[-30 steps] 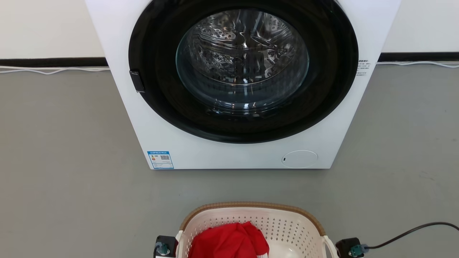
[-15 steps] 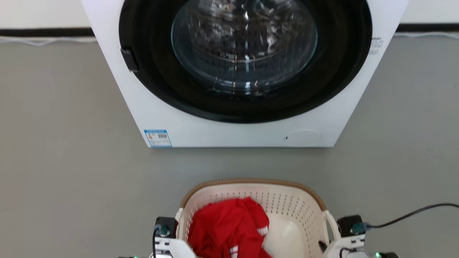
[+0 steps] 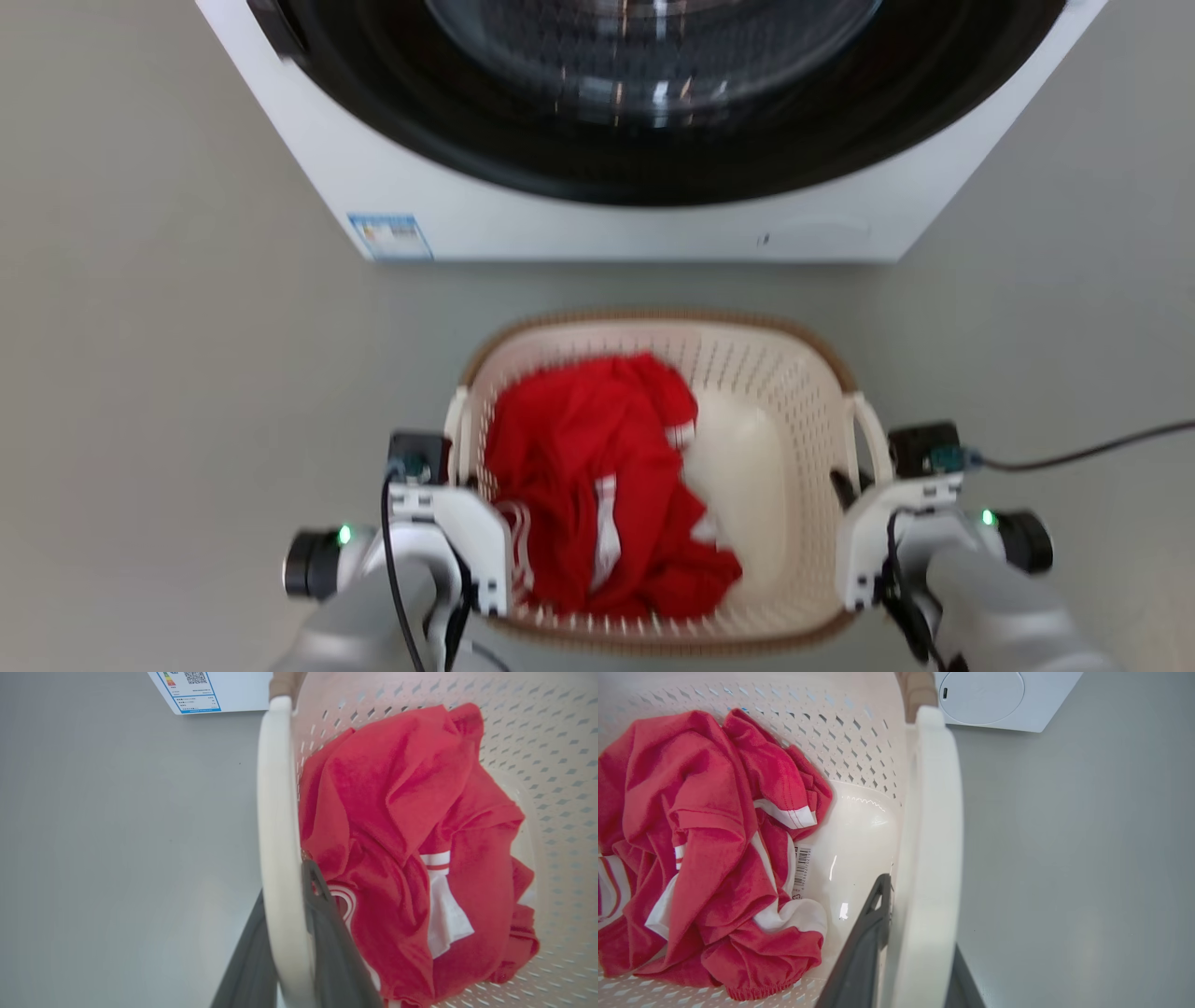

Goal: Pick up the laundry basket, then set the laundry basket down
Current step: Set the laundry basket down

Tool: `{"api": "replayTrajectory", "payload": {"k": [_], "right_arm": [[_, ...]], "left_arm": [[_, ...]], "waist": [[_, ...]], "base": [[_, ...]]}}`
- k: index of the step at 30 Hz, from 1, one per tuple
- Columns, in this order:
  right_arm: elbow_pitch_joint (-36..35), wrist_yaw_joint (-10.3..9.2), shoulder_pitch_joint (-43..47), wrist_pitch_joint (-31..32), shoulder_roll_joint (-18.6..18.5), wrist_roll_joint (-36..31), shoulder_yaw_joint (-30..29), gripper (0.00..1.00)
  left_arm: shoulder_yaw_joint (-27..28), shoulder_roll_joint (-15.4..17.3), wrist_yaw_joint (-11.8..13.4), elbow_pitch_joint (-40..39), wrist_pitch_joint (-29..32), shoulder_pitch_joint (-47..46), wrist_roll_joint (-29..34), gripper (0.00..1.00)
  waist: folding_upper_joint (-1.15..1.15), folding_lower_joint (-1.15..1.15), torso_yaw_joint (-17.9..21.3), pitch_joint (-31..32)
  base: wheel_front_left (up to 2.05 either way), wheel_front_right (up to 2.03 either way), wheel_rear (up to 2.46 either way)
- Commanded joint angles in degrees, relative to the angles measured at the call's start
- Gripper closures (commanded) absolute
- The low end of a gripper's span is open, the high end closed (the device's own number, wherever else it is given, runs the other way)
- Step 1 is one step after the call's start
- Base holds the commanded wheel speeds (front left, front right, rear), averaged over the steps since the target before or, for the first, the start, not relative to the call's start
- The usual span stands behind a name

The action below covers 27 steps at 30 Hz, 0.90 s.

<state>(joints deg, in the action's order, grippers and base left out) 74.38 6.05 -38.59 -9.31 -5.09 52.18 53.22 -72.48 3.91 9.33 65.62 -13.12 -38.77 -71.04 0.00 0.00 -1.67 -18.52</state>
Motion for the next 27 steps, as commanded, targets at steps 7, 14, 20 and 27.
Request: {"api": "replayTrajectory", "payload": {"k": [7,14,20,27], "right_arm": [[-0.65,1.44,-6.22,-2.6,2.22,-2.38,-0.03,1.0],[-0.46,1.44,-11.09,-3.51,1.94,-5.37,-2.41,1.0],[-0.44,1.44,-14.47,-3.78,0.43,-9.77,-6.46,1.0],[-0.44,1.44,-17.55,-4.34,-0.83,-14.94,-11.27,1.0]], "left_arm": [[2.41,-1.03,-0.06,0.59,-1.75,-8.76,1.57,1.0],[6.78,-1.03,0.54,0.71,-1.85,-15.23,5.31,1.0],[11.39,-1.03,1.01,-0.84,-1.86,-18.08,9.66,1.0],[16.07,-1.03,1.28,-2.6,-1.87,-19.42,13.93,1.0]], "waist": [[0.0,0.0,-0.31,-12.12],[0.0,0.0,-0.23,-20.17],[0.0,0.0,-1.12,-25.94],[0.0,0.0,-2.26,-29.93]], "base": [[0.0,0.0,0.0],[0.0,0.0,0.0],[0.0,0.0,0.0],[0.0,0.0,0.0]]}}
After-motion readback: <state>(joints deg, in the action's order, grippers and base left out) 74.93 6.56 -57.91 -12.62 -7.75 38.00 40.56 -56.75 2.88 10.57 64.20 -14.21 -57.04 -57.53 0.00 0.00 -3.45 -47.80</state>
